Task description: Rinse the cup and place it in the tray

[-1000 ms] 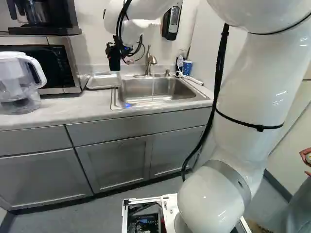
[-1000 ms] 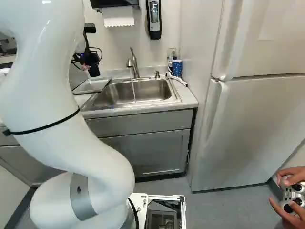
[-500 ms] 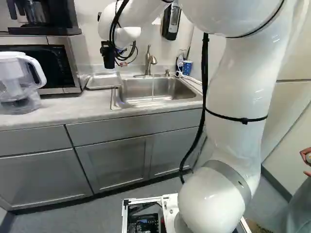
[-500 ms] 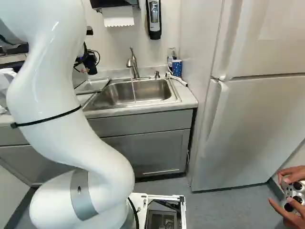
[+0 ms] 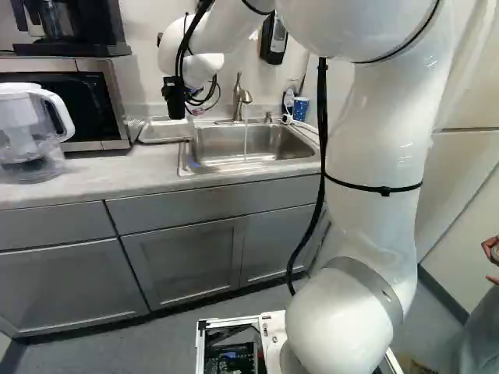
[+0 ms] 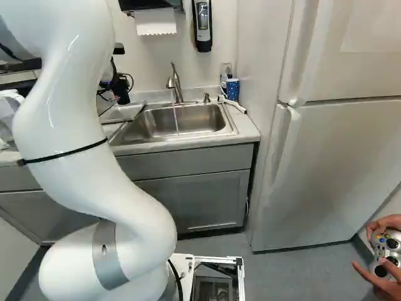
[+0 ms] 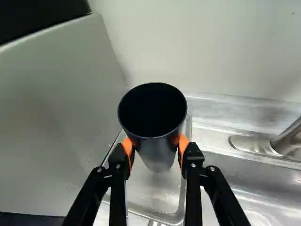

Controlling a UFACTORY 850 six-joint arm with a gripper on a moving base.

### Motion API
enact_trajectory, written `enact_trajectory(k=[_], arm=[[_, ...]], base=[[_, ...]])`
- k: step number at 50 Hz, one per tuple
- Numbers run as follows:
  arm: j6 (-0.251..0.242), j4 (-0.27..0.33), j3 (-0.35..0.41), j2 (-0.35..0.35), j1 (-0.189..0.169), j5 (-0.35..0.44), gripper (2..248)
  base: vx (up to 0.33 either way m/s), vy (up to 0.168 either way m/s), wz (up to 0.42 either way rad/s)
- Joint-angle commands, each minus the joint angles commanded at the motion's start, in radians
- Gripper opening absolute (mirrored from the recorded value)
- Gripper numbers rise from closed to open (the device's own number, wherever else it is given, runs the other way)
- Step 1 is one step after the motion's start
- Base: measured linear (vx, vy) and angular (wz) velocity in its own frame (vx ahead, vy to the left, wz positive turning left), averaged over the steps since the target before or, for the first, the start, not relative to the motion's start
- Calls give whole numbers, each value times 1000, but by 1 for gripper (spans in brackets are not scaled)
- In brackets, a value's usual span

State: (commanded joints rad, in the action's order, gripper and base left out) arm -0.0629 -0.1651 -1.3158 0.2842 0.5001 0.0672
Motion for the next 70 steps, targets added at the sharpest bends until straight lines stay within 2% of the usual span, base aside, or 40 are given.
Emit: enact_trajectory(k=[49,50,54,55,59,60,65,66,70], arm=[[0,0,22,55,0,0,117],[0,0,22,55,0,0,146],[0,0,22,55,0,0,146],[0,0,22,55,0,0,180],[0,0,22,55,0,0,180],[0,0,22,55,0,0,216],[0,0,22,55,0,0,216],[0,0,22,55,0,0,246],[0,0,22,55,0,0,246]], base=[[0,0,0],[0,0,0],[0,0,0],[0,0,0],[0,0,0],[0,0,0],[0,0,0],[0,0,0],[0,0,0]])
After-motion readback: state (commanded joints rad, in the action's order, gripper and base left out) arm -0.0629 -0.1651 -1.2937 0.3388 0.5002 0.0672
